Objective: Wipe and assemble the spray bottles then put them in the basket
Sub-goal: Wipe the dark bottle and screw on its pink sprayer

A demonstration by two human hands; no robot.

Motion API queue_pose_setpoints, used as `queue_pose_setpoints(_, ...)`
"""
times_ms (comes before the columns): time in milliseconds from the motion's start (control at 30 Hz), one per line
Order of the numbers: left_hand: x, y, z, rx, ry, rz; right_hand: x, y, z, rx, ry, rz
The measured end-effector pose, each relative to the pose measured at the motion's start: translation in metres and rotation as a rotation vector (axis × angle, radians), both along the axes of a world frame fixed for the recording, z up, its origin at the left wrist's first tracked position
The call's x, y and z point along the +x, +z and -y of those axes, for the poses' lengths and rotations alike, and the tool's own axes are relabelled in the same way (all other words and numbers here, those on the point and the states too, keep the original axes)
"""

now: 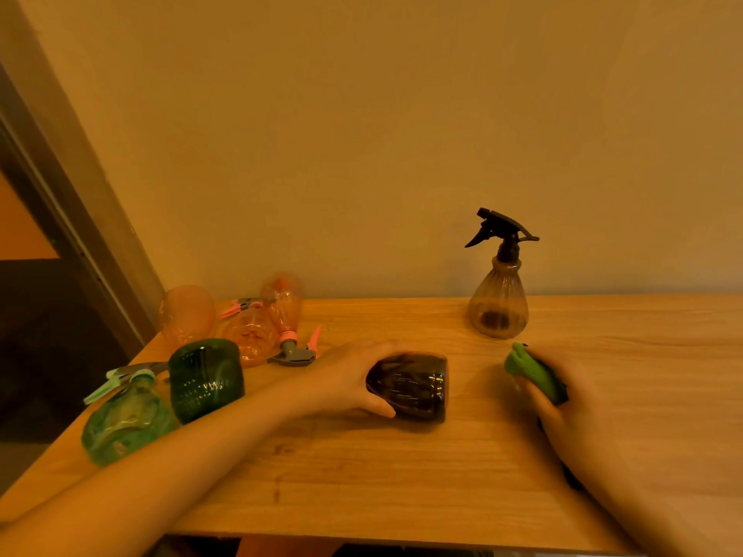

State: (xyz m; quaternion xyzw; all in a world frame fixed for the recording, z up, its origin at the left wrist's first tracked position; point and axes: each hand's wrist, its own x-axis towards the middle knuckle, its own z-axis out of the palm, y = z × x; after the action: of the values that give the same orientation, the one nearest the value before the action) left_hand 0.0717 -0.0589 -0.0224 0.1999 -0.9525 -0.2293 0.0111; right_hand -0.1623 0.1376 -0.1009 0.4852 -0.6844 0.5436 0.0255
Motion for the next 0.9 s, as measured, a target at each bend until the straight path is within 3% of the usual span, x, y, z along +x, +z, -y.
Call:
queue_pose_setpoints(133, 0.007, 0.008, -0.014, -0.075, 0.067, 0.029, 0.028, 0.006, 0.021, -0.065, 0.068, 0.132)
queue_pose_setpoints(300, 0.001, 0.016, -0.056, -0.412, 0.236, 0.000, 0.037, 0.008, 0.038, -0.065, 0.002, 0.181)
queue_pose_setpoints(400, -0.011, 0.009, -0.073, -0.488, 0.263, 0.031, 0.033, 0.004, 0.036, -0.061, -0.002, 0.190)
queue_pose_setpoints(900, -0.012, -0.004, -0.067, -0.194, 0.305, -0.121, 0.035, 0.007, 0.034, -0.055, 0.027, 0.188)
